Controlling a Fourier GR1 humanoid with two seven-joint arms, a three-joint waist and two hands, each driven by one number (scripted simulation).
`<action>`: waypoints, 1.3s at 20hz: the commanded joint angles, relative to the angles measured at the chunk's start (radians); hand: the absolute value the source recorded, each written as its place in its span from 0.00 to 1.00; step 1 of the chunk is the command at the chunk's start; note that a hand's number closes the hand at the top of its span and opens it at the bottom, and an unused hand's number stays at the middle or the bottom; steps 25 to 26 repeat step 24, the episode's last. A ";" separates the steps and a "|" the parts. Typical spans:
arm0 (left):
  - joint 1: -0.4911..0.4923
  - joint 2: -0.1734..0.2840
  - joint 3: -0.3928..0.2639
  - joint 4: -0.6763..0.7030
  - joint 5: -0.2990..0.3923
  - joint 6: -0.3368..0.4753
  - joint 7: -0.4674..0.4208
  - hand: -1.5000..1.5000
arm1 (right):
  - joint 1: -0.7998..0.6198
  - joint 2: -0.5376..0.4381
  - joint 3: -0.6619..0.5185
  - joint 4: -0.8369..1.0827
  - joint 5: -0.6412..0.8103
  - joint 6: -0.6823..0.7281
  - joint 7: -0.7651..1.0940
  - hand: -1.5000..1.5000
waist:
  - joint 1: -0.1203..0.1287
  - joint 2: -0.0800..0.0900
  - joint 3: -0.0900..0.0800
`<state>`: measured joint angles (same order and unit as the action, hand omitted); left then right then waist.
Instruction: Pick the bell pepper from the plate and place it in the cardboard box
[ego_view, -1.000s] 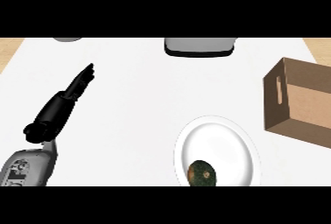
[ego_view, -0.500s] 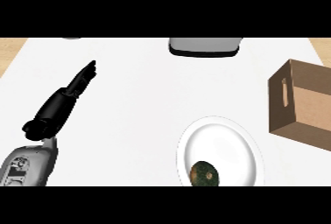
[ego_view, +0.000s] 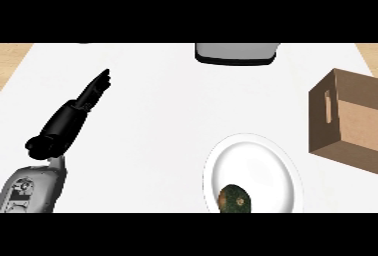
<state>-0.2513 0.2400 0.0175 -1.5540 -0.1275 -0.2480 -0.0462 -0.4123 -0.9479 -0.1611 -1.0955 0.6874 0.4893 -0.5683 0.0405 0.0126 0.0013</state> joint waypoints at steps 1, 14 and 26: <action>0.004 0.020 0.022 0.035 0.005 -0.017 -0.040 0.50 | -0.046 -0.042 0.077 0.213 0.090 -0.015 -0.152 0.00 | 0.000 0.002 0.000; -0.008 0.009 0.012 0.033 -0.018 0.003 -0.021 0.50 | -0.209 0.137 -0.111 0.434 -0.417 0.234 -0.254 0.00 | -0.013 -0.009 0.002; -0.020 -0.021 -0.011 0.028 -0.022 0.007 -0.017 0.50 | -0.355 0.016 -0.314 0.751 -0.691 0.397 0.089 0.00 | 0.000 0.008 0.005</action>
